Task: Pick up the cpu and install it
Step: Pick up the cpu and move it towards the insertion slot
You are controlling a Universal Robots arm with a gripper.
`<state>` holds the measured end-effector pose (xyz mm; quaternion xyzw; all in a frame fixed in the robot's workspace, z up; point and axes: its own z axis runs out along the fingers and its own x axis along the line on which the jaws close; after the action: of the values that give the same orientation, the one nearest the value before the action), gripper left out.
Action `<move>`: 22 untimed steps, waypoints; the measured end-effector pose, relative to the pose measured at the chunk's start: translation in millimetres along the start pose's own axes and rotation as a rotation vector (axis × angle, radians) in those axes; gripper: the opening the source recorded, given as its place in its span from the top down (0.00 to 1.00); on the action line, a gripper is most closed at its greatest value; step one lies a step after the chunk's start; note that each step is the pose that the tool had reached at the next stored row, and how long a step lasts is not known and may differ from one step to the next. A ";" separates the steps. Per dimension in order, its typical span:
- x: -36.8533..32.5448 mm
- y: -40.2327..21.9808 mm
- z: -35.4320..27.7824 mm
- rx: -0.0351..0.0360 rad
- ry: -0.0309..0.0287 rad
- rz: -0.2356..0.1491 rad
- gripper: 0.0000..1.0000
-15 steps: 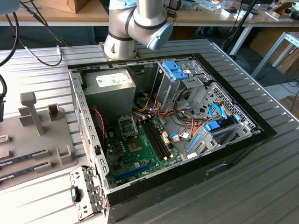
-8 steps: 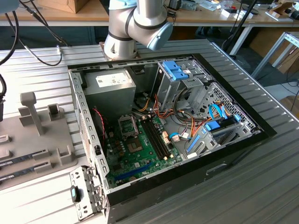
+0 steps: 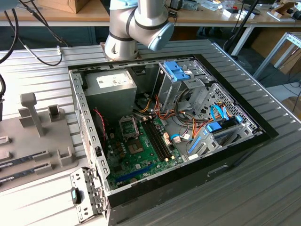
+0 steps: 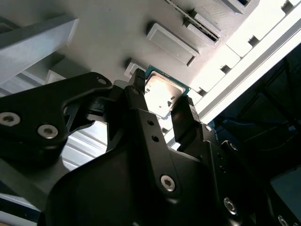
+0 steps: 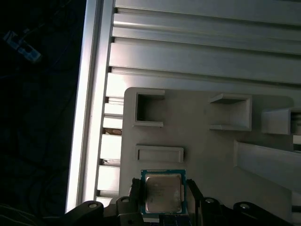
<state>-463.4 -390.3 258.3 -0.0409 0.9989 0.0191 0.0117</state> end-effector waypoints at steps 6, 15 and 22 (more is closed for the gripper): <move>0.0 0.1 -1.6 -0.0001 0.0002 0.000 0.53; -0.2 0.2 -6.0 -0.0002 0.0000 0.000 0.53; -0.2 0.4 -9.5 -0.0001 0.0001 0.000 0.53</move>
<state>-463.4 -390.3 267.8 -0.0409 0.9989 0.0192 0.0117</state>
